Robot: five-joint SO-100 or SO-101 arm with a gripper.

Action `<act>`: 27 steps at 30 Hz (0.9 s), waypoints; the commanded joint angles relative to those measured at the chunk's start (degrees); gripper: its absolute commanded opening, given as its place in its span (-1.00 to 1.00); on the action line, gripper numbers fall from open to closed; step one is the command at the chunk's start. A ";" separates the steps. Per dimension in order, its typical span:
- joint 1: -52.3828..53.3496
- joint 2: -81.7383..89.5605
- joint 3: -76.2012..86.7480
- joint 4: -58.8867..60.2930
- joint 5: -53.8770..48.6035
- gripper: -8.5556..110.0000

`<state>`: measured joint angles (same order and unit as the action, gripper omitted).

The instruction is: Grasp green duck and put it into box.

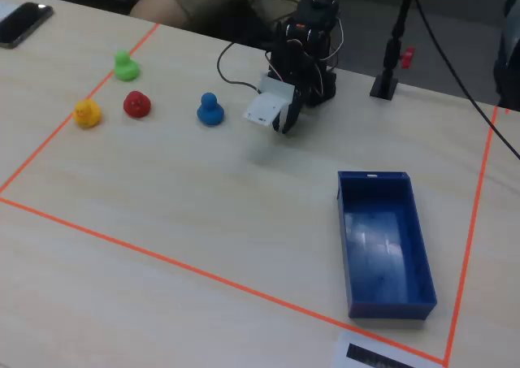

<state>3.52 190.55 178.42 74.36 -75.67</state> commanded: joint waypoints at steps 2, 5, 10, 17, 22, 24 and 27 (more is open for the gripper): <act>-1.93 -0.79 -0.09 0.70 3.25 -0.85; -1.93 -0.79 -0.09 0.70 3.25 -0.85; -1.93 -0.79 -0.09 0.70 3.25 -0.85; 0.70 -2.11 -0.44 -6.50 3.08 -0.73; 11.34 -14.50 -14.94 -14.77 -0.62 -0.53; 16.26 -22.85 -24.26 -16.08 -1.76 -0.45; 23.73 -35.60 -37.79 -20.21 -2.29 -0.37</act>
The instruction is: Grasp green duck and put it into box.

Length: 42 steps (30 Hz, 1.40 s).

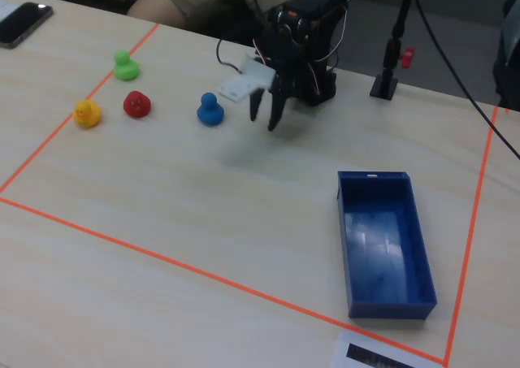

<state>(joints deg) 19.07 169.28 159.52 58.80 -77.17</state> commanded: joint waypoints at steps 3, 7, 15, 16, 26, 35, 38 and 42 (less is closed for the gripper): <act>16.08 -26.63 -31.55 -9.58 -0.79 -0.28; 26.19 -41.31 -44.91 -18.72 -0.88 -0.24; 40.78 -65.30 -64.42 -31.29 -0.26 -0.23; 42.01 -68.20 -66.80 -31.90 -0.26 -0.23; 50.19 -90.88 -85.08 -34.28 -0.26 -0.23; 56.25 -101.87 -99.05 -34.01 -1.41 -0.23; 57.92 -103.18 -100.90 -33.66 -1.85 -0.23; 60.03 -104.77 -102.22 -33.84 -2.37 -0.23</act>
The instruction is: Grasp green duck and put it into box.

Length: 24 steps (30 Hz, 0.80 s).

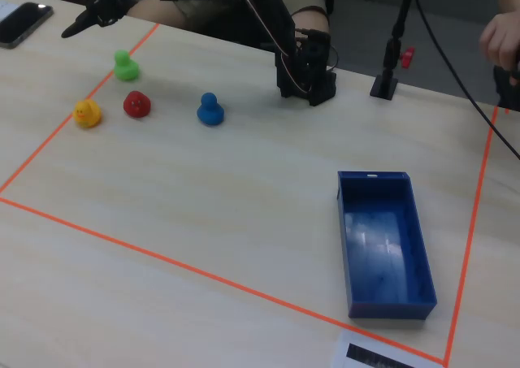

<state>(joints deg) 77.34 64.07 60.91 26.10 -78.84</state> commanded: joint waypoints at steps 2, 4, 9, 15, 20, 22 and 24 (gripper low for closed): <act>2.64 -0.09 -3.43 -1.14 -1.41 -0.23; 3.60 -0.09 -1.93 -1.85 -2.29 -0.23; 5.27 0.00 0.97 -4.13 -2.90 -0.23; 7.03 -1.67 1.49 -4.31 -3.08 -0.23; 8.35 -1.67 5.10 -7.56 -3.60 -0.23; 8.61 -1.67 6.06 -8.35 -3.69 -0.23; 8.70 -1.85 6.77 -8.79 -3.52 -0.23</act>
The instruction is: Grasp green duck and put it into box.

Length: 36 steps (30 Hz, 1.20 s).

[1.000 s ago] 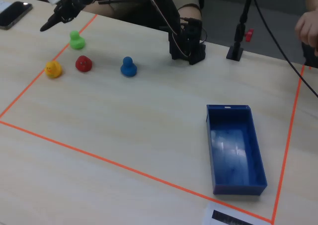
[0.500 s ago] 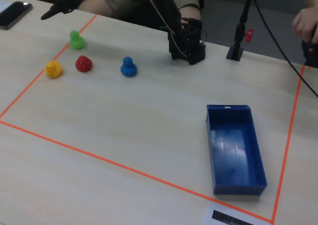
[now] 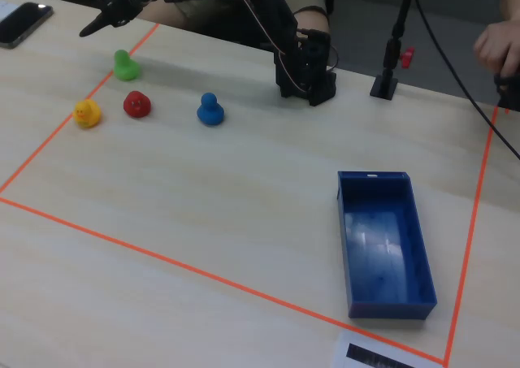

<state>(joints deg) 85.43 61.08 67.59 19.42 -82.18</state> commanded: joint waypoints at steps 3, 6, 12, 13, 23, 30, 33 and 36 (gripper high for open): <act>0.88 0.88 1.93 -3.43 0.00 -0.23; 1.23 0.97 5.98 -6.33 -0.44 -0.23; 1.32 2.46 12.74 -9.23 -1.05 -0.23; 1.32 2.55 13.10 -9.23 -1.05 -0.23; 1.58 1.32 17.67 -13.10 -2.90 -0.23; 1.58 1.32 20.48 -13.71 -3.52 -0.23; 1.58 1.41 21.71 -14.15 -3.96 -0.23; 1.32 1.67 22.94 -14.77 -4.22 -0.23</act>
<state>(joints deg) 86.48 61.08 90.44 6.50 -85.96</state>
